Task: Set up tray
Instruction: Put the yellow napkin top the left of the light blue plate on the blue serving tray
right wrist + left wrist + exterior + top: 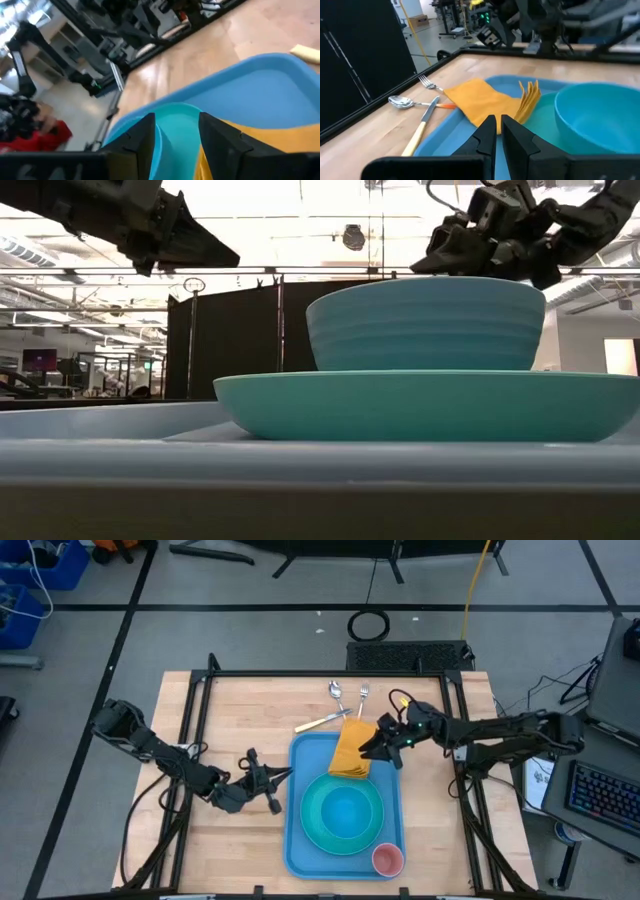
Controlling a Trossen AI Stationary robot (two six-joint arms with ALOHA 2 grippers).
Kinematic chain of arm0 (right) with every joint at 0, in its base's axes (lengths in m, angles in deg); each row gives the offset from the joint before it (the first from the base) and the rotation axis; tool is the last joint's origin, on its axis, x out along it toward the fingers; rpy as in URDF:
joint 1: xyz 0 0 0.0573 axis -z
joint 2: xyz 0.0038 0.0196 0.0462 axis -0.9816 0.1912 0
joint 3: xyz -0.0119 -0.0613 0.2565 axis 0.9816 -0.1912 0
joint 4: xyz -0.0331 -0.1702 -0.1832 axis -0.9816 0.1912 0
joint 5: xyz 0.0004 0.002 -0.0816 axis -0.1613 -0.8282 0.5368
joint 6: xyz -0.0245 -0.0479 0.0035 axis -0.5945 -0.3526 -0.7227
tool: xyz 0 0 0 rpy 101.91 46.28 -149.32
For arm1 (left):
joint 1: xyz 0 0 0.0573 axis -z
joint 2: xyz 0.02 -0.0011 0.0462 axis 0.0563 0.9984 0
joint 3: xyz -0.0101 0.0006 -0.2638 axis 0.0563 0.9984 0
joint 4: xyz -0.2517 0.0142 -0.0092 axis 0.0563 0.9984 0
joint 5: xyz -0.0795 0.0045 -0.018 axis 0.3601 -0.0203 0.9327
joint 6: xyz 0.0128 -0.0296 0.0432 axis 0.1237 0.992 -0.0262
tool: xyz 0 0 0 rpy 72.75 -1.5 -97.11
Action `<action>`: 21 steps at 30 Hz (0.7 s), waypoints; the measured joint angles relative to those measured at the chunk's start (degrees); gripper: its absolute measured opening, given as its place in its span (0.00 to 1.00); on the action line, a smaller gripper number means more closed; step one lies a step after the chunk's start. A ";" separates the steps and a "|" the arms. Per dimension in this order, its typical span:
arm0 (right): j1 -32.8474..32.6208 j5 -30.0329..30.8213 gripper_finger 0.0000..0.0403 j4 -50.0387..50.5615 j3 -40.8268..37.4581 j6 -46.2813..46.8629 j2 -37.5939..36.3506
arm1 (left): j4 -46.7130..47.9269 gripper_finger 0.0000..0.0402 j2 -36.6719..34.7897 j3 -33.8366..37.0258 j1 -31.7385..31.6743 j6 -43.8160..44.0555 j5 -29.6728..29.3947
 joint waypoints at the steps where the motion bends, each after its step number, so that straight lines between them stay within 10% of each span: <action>1: 0.04 1.24 0.34 1.39 0.00 -1.02 -0.87 | -0.54 0.08 0.00 0.00 -0.53 0.44 -0.02; 21: -0.06 14.68 0.32 11.64 -0.04 -19.25 -5.10 | 20.83 0.08 0.01 -8.04 -24.00 -8.33 55.81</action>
